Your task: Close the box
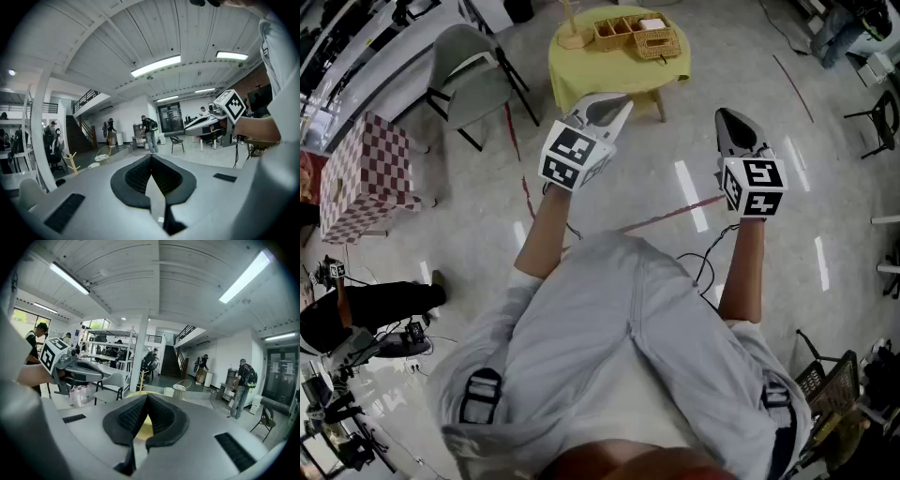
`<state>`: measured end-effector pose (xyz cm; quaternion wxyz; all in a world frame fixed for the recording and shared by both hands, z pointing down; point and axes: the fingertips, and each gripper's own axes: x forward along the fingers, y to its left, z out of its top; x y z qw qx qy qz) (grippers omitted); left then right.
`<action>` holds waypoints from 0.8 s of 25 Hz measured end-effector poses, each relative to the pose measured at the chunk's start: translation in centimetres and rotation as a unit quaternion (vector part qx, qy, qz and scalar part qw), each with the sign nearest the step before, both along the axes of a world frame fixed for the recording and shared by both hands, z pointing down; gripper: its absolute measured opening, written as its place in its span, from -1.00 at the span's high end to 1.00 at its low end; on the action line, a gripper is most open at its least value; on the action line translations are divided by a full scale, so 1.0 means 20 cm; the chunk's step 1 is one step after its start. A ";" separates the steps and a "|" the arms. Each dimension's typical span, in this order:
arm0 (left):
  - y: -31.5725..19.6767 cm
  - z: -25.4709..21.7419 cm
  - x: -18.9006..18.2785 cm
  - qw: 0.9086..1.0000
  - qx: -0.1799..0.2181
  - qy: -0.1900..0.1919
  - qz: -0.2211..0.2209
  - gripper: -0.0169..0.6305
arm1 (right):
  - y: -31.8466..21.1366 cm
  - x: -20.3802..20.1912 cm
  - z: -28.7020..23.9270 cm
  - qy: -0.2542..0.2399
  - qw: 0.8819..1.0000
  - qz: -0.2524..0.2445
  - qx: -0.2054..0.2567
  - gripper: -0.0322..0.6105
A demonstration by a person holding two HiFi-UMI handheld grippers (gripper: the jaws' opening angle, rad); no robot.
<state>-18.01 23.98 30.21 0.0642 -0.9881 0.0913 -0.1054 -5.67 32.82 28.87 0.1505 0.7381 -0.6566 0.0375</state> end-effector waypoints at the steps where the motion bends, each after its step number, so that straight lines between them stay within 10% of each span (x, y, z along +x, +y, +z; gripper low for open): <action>1: 0.00 0.00 0.00 1.000 -0.001 0.000 -0.001 0.86 | 0.00 0.00 0.00 0.000 1.000 -0.001 0.000 0.83; 20: 0.11 0.13 0.11 0.999 -0.018 -0.016 -0.037 0.86 | 0.09 0.17 0.12 -0.044 0.999 -0.022 -0.001 0.82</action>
